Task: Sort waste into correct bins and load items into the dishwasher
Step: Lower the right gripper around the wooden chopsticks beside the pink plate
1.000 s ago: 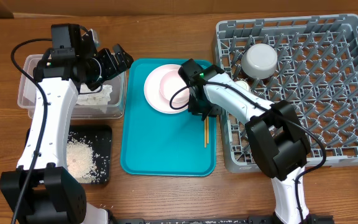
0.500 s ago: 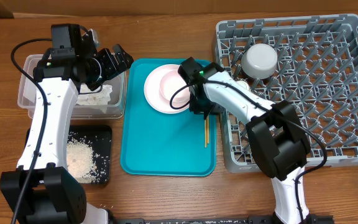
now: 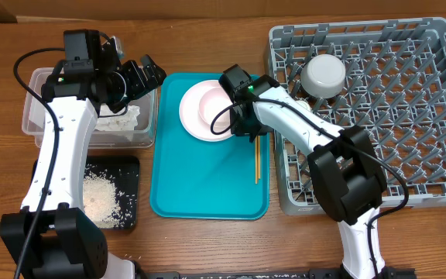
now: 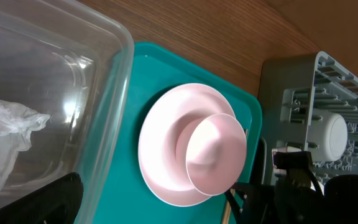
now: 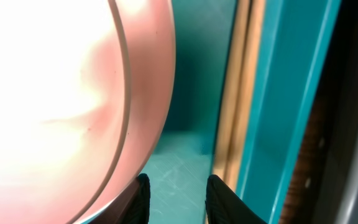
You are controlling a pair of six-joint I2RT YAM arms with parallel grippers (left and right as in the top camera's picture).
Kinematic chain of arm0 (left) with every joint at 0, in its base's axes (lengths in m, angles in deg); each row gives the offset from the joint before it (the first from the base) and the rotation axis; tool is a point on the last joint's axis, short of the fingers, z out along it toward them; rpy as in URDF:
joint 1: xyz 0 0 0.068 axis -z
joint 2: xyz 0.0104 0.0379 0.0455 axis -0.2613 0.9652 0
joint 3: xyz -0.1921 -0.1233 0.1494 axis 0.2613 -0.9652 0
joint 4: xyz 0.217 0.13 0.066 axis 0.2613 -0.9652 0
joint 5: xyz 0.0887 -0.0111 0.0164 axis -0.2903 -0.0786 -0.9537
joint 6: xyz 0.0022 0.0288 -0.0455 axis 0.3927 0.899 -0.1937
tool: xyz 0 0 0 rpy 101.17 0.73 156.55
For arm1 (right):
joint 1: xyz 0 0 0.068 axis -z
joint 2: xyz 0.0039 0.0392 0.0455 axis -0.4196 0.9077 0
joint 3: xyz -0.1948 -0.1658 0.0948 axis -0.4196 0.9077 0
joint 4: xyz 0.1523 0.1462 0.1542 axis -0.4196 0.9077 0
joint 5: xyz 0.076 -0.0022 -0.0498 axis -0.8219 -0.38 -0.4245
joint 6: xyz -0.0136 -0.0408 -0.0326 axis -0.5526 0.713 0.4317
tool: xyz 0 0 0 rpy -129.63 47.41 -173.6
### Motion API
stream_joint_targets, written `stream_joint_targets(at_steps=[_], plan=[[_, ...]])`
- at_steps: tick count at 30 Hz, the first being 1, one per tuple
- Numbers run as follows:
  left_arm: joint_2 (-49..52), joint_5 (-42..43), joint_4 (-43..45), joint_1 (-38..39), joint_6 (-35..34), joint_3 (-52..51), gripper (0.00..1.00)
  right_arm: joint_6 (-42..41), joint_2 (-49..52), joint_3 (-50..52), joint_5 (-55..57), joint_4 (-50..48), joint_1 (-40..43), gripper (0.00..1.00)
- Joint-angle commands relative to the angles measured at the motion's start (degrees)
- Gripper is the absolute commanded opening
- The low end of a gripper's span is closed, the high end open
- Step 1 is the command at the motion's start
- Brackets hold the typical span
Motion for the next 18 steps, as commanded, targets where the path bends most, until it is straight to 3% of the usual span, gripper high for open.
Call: stream_joint_targets(at_steps=[1, 8, 18], plan=[[-0.46, -0.37, 0.0, 0.13, 0.39, 1.51, 1.0, 1.03, -0.46, -1.51, -1.84, -1.11, -0.33, 0.32], [-0.46, -0.37, 0.0, 0.13, 0.39, 1.51, 1.0, 2.05, -0.46, -1.51, -4.61, -2.16, -1.07, 0.32], [-0.46, -0.37, 0.0, 0.13, 0.39, 1.51, 1.0, 4.87, -0.46, -1.51, -0.9, 3.98, -0.52, 0.32]])
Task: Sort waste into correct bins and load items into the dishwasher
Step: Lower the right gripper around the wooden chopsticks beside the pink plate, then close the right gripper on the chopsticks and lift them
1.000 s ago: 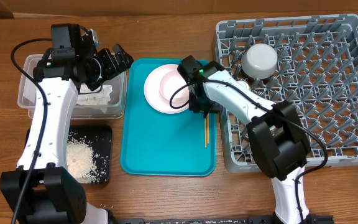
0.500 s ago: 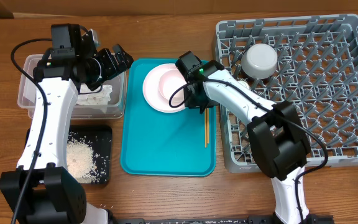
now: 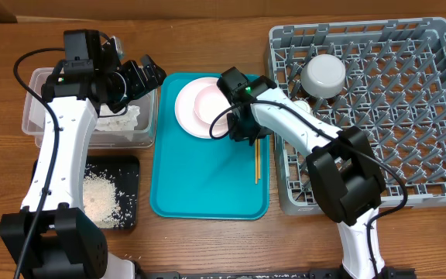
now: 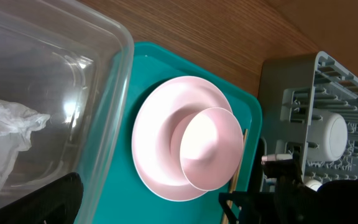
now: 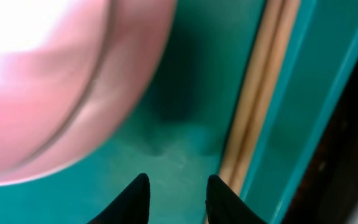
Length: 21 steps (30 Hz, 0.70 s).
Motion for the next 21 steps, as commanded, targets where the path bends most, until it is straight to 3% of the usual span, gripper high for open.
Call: stream_joint_targets(at_steps=[1, 21], plan=[[-0.46, -0.37, 0.0, 0.13, 0.39, 1.51, 1.0, 0.81, -0.46, -1.4, 1.36, 0.5, 0.15, 0.32], [-0.46, -0.37, 0.0, 0.13, 0.39, 1.51, 1.0, -2.21, -0.46, -0.46, 2.29, -0.33, 0.15, 0.33]])
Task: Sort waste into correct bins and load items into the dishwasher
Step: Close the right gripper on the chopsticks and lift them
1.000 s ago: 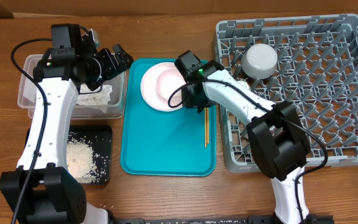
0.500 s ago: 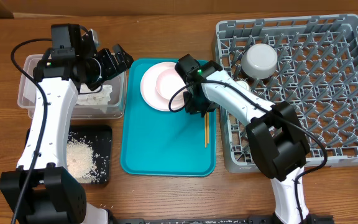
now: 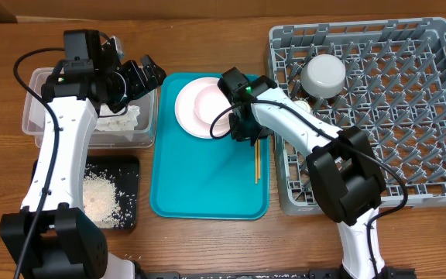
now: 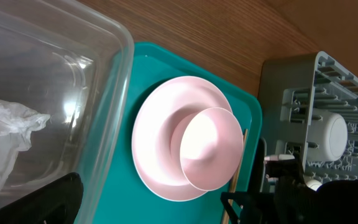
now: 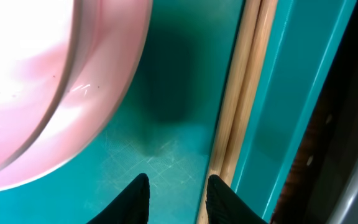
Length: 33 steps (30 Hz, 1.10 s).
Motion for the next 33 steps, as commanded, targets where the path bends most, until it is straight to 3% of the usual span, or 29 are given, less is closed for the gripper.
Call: stream_joint_targets(at_steps=[1, 33], plan=[[-0.46, -0.39, 0.0, 0.13, 0.39, 1.51, 1.0, -0.46, -0.46, -0.17, 0.83, -0.59, 0.15, 0.33], [-0.46, -0.39, 0.0, 0.13, 0.39, 1.51, 1.0, -0.42, -0.46, 1.33, 3.43, -1.55, 0.09, 0.38]])
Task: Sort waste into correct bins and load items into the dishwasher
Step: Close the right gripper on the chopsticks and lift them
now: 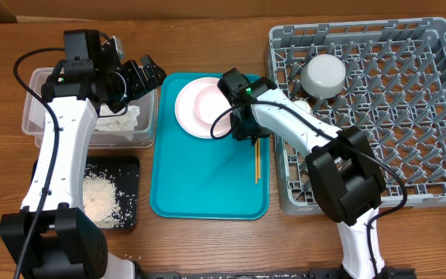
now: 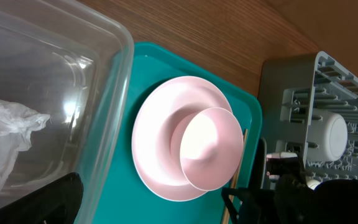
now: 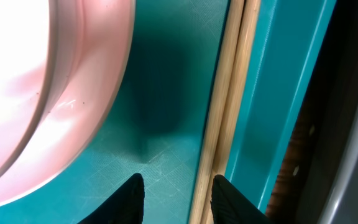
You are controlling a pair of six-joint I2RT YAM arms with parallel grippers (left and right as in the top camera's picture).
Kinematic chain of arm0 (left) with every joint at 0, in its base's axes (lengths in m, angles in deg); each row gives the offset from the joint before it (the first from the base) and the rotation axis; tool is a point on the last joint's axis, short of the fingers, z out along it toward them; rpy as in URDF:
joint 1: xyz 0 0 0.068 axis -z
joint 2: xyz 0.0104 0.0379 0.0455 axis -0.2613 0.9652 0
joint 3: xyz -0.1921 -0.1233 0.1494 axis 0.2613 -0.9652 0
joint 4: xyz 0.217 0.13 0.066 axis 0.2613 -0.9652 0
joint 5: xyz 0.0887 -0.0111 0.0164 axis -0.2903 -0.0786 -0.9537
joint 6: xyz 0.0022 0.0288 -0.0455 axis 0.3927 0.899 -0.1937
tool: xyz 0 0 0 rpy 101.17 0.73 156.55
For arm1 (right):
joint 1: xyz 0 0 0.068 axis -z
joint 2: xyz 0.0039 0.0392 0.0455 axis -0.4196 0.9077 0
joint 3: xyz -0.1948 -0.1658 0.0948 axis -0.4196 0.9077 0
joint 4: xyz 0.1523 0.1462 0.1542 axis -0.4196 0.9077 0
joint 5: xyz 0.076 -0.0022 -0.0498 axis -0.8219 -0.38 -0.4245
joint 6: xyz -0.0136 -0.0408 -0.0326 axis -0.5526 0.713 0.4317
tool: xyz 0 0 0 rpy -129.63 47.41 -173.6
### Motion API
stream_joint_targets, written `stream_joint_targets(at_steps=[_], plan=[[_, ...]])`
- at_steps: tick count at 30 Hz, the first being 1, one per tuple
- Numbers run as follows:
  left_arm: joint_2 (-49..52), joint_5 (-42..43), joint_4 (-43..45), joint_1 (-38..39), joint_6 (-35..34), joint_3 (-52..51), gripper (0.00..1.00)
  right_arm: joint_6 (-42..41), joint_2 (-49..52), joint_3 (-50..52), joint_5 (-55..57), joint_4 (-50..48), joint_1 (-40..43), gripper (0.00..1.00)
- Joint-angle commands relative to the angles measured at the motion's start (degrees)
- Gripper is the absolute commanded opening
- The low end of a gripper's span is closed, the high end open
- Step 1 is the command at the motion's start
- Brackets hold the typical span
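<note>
A pink bowl (image 1: 206,105) sits on a pink plate (image 1: 186,116) at the far end of the teal tray (image 1: 200,182). A pair of wooden chopsticks (image 1: 256,161) lies along the tray's right edge. My right gripper (image 1: 243,130) is low over the tray, between the plate and the chopsticks. In the right wrist view it (image 3: 178,196) is open, with the chopsticks (image 3: 232,87) running just inside its right fingertip and the plate's rim (image 3: 79,124) to the left. My left gripper (image 1: 147,72) hangs open over the clear bin's right edge, holding nothing.
The grey dish rack (image 1: 393,116) fills the right side and holds an upturned white bowl (image 1: 323,74). The clear bin (image 1: 37,116) at the left holds crumpled tissue (image 1: 118,120). A black tray (image 1: 130,167) in front of it holds rice.
My right gripper has shifted slightly toward the chopsticks and its fingertips stand a little wider, with the sticks now between them. Left arm, plate and bowl have not moved.
At first my right gripper was against the plate's right rim. Then the plate and bowl lay a little further left on the tray. After that the open fingertips were on bare tray beside the chopsticks, and now they straddle the sticks. The left arm stayed still.
</note>
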Motion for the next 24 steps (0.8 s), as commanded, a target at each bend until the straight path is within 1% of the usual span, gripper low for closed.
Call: stream_joint_targets(at_steps=[1, 7, 14, 19, 24], plan=[[-0.46, -0.39, 0.0, 0.13, 0.39, 1.51, 1.0, -0.26, -0.46, 0.76, 0.72, -0.37, 0.09, 0.38], [-0.46, -0.39, 0.0, 0.13, 0.39, 1.51, 1.0, -0.28, -0.46, 3.32, 1.05, -2.73, 0.09, 0.38], [-0.46, -0.39, 0.0, 0.13, 0.39, 1.51, 1.0, -0.28, -0.46, 3.41, 1.03, -2.62, -0.02, 0.37], [-0.46, -0.39, 0.0, 0.13, 0.39, 1.51, 1.0, -0.28, -0.46, 3.41, -0.04, -2.54, -0.02, 0.28], [-0.46, -0.39, 0.0, 0.13, 0.39, 1.51, 1.0, -0.28, -0.46, 3.41, -0.46, -2.05, 0.0, 0.21]])
